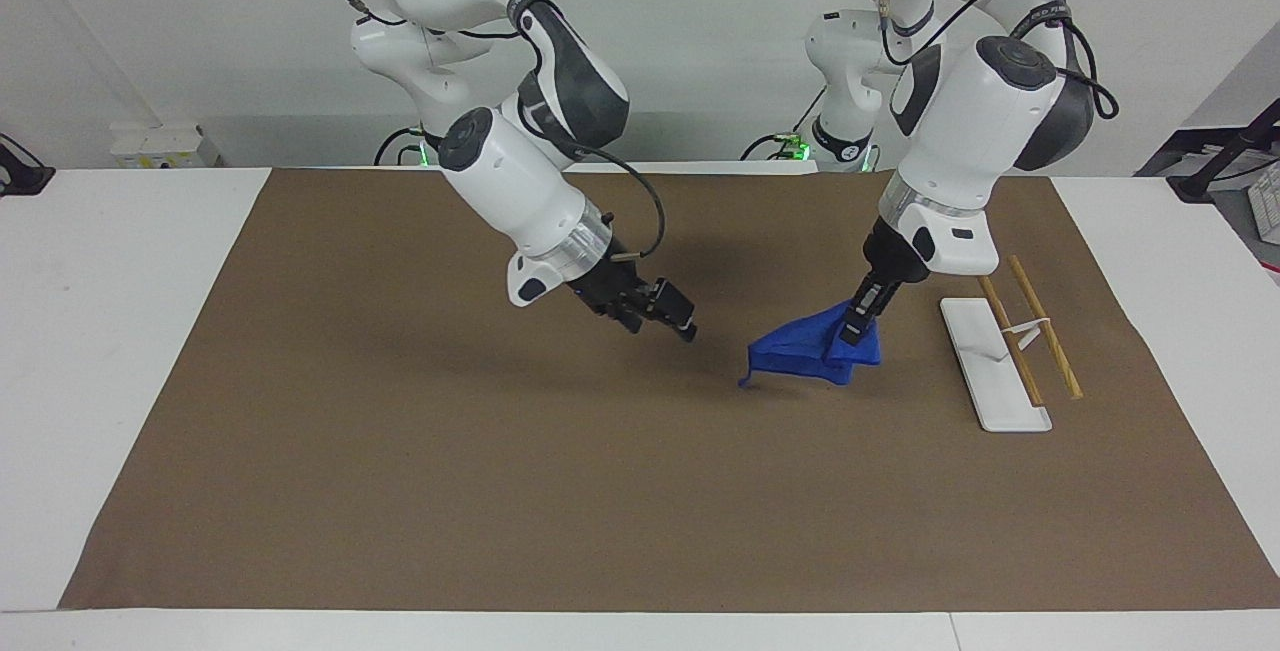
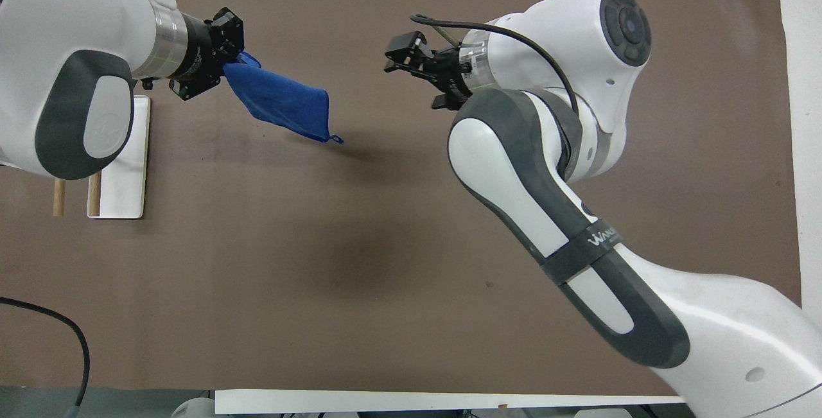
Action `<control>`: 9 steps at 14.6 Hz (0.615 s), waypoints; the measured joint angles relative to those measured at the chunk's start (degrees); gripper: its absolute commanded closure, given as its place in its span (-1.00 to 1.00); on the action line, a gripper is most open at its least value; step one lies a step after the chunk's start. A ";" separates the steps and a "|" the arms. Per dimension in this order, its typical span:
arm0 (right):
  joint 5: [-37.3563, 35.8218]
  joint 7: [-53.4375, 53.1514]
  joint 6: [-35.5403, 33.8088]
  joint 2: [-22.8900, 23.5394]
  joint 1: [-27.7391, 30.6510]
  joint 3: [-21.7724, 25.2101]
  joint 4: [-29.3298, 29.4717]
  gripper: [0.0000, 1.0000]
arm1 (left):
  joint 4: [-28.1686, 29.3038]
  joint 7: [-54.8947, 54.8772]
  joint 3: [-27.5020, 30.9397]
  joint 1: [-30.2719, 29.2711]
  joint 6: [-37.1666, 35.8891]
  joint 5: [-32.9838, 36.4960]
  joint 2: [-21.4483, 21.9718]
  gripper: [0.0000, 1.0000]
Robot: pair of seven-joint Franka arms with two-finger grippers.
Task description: Right arm passes towel to left arm to hang
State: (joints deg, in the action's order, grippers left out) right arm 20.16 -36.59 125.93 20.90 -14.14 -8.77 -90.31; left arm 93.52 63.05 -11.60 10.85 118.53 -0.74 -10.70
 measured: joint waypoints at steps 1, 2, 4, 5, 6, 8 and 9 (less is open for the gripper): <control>-4.98 2.35 -2.30 -0.01 2.29 0.05 0.26 -0.99 | 0.02 0.01 0.19 -0.01 -0.15 0.92 0.00 1.00; -9.70 4.99 -3.95 -0.07 4.46 0.10 0.54 -0.99 | 0.12 0.26 0.69 -0.02 -0.60 1.33 -0.01 1.00; -17.11 9.08 -8.37 -0.71 7.82 0.14 1.24 -0.99 | 0.24 1.05 2.66 -0.09 -2.91 1.49 -0.02 1.00; -19.69 11.20 -11.12 -1.52 9.13 0.16 1.59 -0.99 | 0.30 1.37 3.91 -0.15 -3.87 1.51 -0.02 1.00; -21.36 13.37 -14.06 -2.73 10.39 0.20 1.89 -0.99 | 0.49 1.62 5.32 -0.28 -4.44 1.51 -0.02 1.00; -22.91 17.02 -20.23 -6.17 13.15 0.29 2.15 -0.99 | 1.06 1.75 8.26 -0.90 -4.72 1.51 -0.02 1.00; -24.06 18.49 -22.82 -8.09 14.51 0.31 2.20 -0.99 | 1.28 1.74 9.78 -1.13 -4.79 1.51 -0.03 1.00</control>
State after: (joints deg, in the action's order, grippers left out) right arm -3.90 -18.10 103.10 12.82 0.37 -8.47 -88.11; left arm 94.80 64.79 -1.82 9.71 113.74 0.77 -10.73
